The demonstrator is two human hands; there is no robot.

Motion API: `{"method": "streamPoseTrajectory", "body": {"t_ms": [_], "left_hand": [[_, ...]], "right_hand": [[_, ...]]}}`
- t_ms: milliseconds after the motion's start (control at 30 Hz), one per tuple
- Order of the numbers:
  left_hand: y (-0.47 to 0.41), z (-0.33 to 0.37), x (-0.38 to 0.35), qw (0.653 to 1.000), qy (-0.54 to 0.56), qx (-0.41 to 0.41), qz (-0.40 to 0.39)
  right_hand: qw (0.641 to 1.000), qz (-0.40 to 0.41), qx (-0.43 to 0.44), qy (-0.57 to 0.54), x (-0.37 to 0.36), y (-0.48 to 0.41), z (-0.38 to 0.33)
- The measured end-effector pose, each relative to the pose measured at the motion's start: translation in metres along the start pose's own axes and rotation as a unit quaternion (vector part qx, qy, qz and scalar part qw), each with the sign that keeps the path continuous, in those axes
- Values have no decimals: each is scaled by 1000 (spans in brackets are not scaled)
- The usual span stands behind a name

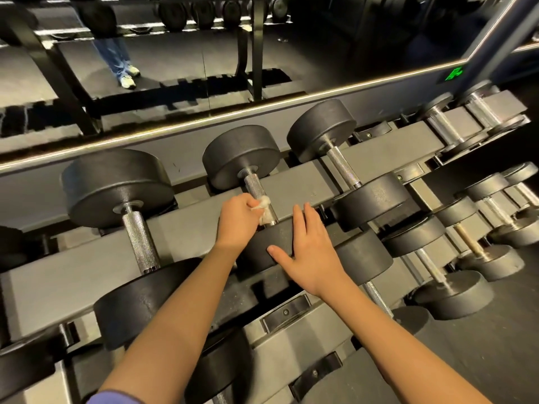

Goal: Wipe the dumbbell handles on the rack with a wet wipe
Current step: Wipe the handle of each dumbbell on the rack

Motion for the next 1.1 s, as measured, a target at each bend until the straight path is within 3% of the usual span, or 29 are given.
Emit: {"method": "streamPoseTrajectory", "body": {"t_ms": [300, 367, 433, 567, 733, 833, 867, 933, 1000, 1100], "left_hand": [[-44, 5, 8, 983, -88, -61, 148], [-35, 5, 5, 989, -60, -72, 115], [-28, 6, 0, 993, -46, -100, 35], [-27, 17, 11, 971, -132, -166, -106], [-44, 23, 14, 942, -282, -180, -6], [-42, 23, 9, 960, -246, -131, 9], [-37, 26, 12, 971, -207, -118, -5], [-26, 25, 14, 969, -176, -172, -11], [-16, 26, 16, 954, -201, -216, -48], [-7, 23, 8, 944, -231, -205, -120]], "right_hand": [[1000, 5, 3, -19, 0, 1, 1], [1000, 7, 5, -20, 0, 1, 2], [1000, 8, 8, -19, 0, 1, 2], [1000, 7, 6, -19, 0, 1, 2], [1000, 11, 2, -14, -2, 0, 3], [1000, 10, 2, -14, -3, 0, 3], [1000, 10, 2, -11, -3, 0, 4], [1000, 10, -1, -5, -4, 0, 4], [1000, 11, -1, -3, -5, -1, 6], [1000, 16, 1, -1, -6, -2, 7]]}}
Point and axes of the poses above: each hand's wrist, its own y-axis away from the middle knuckle, its own x-axis out of the back of the hand, z = x × y, the point moved 2 cm from there along -y, towards the middle knuckle, and after that the axes turned 12 degrees about -y, right-handed, at the moved point
